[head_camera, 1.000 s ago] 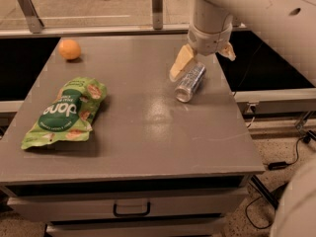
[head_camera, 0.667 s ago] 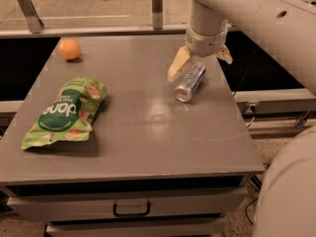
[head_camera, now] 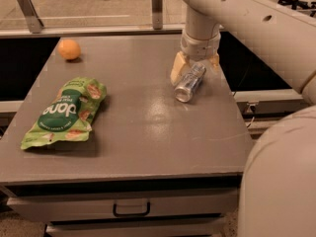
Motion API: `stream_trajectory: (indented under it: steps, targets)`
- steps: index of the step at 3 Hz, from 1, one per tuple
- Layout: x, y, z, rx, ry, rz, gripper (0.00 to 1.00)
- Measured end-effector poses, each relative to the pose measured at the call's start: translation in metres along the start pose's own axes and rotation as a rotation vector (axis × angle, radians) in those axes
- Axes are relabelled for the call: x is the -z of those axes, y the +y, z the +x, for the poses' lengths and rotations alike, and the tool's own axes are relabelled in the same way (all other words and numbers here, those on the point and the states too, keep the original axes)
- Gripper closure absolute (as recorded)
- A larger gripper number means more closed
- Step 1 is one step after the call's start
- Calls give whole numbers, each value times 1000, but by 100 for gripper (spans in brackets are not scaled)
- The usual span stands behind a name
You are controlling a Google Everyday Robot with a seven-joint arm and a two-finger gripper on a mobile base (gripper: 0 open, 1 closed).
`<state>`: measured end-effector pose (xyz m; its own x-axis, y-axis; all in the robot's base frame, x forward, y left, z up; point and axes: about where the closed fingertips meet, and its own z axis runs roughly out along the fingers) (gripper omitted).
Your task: Pick redbull can
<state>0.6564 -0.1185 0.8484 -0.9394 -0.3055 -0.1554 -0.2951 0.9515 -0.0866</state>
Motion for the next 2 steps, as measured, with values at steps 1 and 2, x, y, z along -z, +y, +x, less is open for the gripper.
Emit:
stream_trajectory:
  steps: [1, 2]
  targets:
    - [-1, 5, -1, 13, 3, -13, 47]
    - [9, 19, -6, 74, -6, -32, 70]
